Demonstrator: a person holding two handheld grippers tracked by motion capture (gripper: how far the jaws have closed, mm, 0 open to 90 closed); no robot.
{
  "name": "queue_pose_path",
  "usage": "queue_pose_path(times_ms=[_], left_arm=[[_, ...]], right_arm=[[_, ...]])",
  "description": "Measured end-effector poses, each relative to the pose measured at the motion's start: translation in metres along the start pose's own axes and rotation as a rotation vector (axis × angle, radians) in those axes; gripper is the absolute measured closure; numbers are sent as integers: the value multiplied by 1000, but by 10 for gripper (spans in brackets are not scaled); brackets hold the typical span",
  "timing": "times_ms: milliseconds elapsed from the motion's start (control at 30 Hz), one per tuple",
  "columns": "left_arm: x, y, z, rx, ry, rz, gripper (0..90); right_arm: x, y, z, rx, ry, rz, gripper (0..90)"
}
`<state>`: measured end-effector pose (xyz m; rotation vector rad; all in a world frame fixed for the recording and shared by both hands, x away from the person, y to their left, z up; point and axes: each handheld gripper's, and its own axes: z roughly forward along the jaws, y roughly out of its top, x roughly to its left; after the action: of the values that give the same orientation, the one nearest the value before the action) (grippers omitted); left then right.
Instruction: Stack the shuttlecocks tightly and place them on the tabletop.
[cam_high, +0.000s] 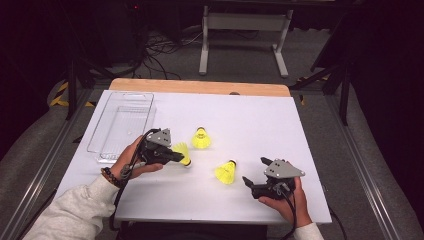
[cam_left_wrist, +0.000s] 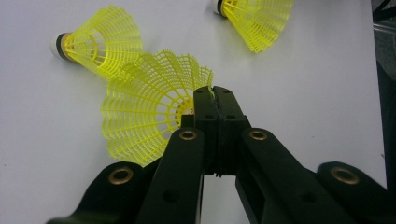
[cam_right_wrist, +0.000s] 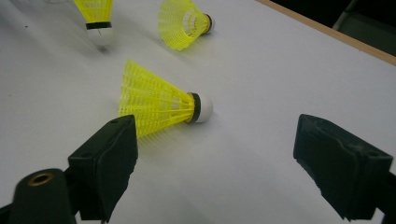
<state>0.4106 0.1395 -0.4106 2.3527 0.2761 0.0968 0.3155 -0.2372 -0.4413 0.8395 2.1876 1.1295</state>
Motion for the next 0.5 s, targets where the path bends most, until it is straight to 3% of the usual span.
queue_pose_path(times_ms=[500], left_arm=[[-7, 4, -19, -76, 40, 30, 899]], right_arm=[[-1, 1, -3, -30, -31, -1, 145]])
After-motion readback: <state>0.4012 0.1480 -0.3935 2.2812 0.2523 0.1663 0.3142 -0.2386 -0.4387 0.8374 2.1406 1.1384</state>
